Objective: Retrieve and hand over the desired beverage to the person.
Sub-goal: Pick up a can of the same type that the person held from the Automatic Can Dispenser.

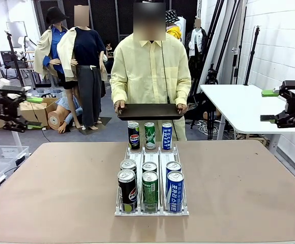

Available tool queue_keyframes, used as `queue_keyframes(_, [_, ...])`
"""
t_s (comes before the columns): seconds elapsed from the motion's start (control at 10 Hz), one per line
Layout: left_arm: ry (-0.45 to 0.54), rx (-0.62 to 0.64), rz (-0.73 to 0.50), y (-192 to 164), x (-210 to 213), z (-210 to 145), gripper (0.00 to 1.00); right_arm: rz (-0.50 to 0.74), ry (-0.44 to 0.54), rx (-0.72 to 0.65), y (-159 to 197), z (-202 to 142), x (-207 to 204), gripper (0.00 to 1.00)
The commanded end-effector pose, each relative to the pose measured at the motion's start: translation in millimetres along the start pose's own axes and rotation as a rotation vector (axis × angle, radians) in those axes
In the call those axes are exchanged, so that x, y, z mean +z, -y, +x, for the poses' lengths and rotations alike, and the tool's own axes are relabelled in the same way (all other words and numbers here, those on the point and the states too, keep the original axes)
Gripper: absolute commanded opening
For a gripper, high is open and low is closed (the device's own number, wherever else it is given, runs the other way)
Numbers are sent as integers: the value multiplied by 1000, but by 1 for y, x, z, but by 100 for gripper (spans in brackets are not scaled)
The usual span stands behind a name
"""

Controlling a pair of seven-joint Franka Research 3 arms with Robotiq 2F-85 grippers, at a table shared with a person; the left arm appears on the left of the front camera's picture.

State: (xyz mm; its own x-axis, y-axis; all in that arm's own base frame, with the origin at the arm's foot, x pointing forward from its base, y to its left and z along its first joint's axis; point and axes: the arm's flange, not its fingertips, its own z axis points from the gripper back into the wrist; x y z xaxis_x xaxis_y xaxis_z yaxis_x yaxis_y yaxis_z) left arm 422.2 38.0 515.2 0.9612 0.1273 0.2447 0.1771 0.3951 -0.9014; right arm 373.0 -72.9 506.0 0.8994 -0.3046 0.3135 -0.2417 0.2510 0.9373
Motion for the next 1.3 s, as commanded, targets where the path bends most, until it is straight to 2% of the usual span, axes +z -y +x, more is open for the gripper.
queue_keyframes(0.0, [-101, -11, 156, 27, -32, -4, 100, 14, 1, 7, -2, 1, 0, 100])
queue_keyframes(0.3, [-257, -110, 335, 65, -85, -28, 100, 14, 1, 7, -2, 1, 0, 100])
queue_keyframes(0.6, [-377, -188, 533, 84, -147, -46, 100, 14, 1, 7, -2, 1, 0, 100])
queue_keyframes(1.0, [-453, -280, 734, 111, -215, -73, 100, 14, 1, 7, -2, 1, 0, 100])
queue_keyframes(1.1, [-453, -244, 764, 112, -231, -75, 100, 14, 1, 7, -2, 1, 0, 100])
queue_keyframes(1.2, [-428, -262, 825, 116, -243, -79, 100, 14, 1, 7, -2, 1, 0, 100])
